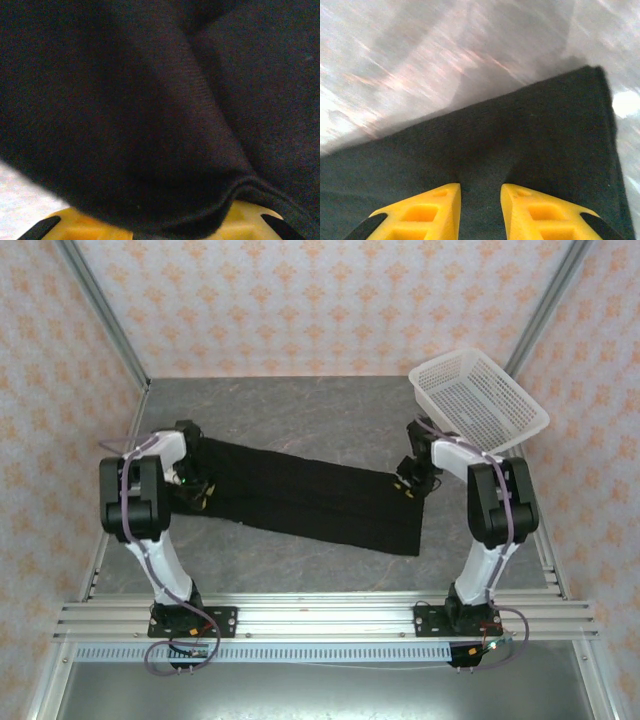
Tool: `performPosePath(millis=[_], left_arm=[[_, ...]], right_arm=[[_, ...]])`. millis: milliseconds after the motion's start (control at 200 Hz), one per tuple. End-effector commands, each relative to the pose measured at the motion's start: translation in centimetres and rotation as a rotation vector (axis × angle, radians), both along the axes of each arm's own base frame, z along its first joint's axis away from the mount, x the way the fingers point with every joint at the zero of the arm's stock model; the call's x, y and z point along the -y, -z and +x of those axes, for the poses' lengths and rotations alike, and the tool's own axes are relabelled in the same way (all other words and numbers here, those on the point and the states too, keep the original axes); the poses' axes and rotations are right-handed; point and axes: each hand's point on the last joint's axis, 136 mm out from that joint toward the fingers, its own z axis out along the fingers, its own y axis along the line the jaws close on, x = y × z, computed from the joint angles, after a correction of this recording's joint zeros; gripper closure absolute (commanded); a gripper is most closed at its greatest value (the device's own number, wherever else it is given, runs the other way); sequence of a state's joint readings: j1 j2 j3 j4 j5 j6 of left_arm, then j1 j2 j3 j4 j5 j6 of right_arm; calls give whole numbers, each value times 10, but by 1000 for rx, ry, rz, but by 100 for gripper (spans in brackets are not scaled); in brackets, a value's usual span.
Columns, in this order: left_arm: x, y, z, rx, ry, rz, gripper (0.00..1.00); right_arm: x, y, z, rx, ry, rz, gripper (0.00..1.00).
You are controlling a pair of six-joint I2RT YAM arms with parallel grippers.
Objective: Fold and stack the t-shirts
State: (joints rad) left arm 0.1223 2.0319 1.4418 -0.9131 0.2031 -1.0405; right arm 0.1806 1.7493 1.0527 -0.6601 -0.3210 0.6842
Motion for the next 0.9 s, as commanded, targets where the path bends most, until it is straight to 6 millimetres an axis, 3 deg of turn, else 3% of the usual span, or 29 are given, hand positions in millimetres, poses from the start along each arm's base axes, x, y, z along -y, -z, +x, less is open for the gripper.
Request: performPosePath(millis=[0, 110, 235, 355, 470, 515, 606, 691, 801, 891], left_arm=[[22, 25, 69, 74, 130, -1, 68], [53, 23, 138, 173, 200, -25, 68], [102, 27, 201, 297, 252, -81, 66], [147, 32, 244, 431, 249, -149, 65], [165, 25, 274, 556, 209, -187, 59], [167, 11, 284, 609, 207, -188, 54], [164, -32, 294, 696, 230, -158, 40], [158, -80, 291, 744, 258, -115, 34], [145, -132, 254, 700, 294, -28, 32], [150, -147, 213, 677, 324, -52, 32]], right_arm=[[21, 11, -64, -148, 176, -69, 71], [15, 9, -98, -162, 271, -48, 70], [-5, 12, -122, -170, 318, -26, 69], [-40, 21, -131, -191, 337, 38, 68], [-66, 17, -131, -187, 348, 69, 67], [-71, 12, -128, -181, 351, 79, 66], [-67, -6, -124, -150, 358, 65, 61], [-58, -27, -120, -104, 361, 43, 57], [-40, -59, -109, -9, 324, 7, 55], [-30, -84, -89, 110, 230, 7, 53]])
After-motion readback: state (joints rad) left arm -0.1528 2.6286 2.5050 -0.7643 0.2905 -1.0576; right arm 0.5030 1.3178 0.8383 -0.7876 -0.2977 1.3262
